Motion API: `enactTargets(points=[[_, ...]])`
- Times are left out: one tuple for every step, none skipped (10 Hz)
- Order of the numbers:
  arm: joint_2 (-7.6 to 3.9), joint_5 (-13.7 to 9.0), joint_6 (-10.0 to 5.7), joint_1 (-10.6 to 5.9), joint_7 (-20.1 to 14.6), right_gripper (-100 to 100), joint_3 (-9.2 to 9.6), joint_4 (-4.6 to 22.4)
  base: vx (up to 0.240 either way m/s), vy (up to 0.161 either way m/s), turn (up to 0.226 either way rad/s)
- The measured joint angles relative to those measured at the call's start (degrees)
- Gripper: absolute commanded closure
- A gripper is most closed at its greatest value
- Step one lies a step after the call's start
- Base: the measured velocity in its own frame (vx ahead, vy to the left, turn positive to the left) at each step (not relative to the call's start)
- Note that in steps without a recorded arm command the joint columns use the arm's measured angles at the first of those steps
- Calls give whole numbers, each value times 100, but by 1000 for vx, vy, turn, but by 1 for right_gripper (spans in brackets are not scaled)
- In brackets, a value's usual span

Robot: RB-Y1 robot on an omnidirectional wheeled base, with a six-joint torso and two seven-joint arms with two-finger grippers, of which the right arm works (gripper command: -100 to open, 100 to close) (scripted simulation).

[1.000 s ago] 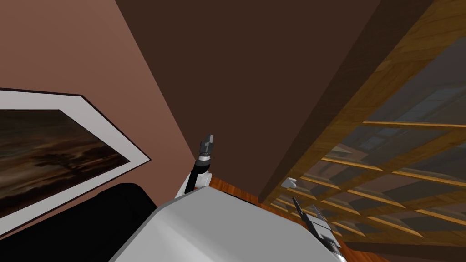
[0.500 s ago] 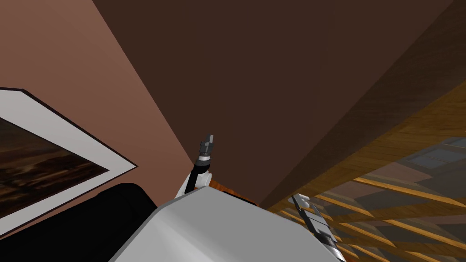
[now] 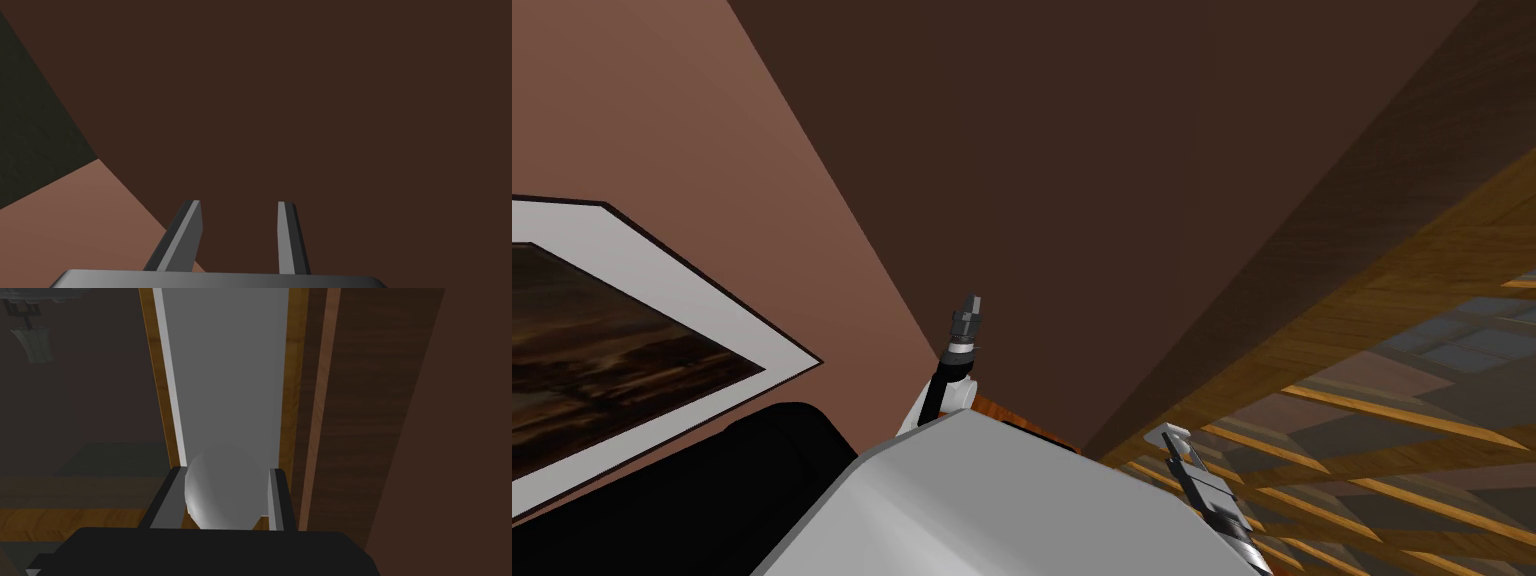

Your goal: Pull the door open

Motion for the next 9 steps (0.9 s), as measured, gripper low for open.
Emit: enactTargets(points=[[0,0,-2,1,-2,100,0,0,-12,-7,18],[3,-3,1,-6,-73,100,-1,7,-20,-13,26],[6,-8,11,-8,-169,100,-5,2,-25,-16,36],[7,-17,49,17,-289,100,-11,-64,-27,-17,35],[18,-23,63,3,-434,100,-13,-62,-31,-15,34],[26,-31,77,-7,-584,100,-17,-70,-37,-20,37],[37,-37,77,-30,-738,100,-18,-49,-34,-18,37],[46,-43,84,-42,-890,100,-20,-49,-36,-17,36],[54,-51,99,-53,-1043,100,-24,-54,-40,-18,47]])
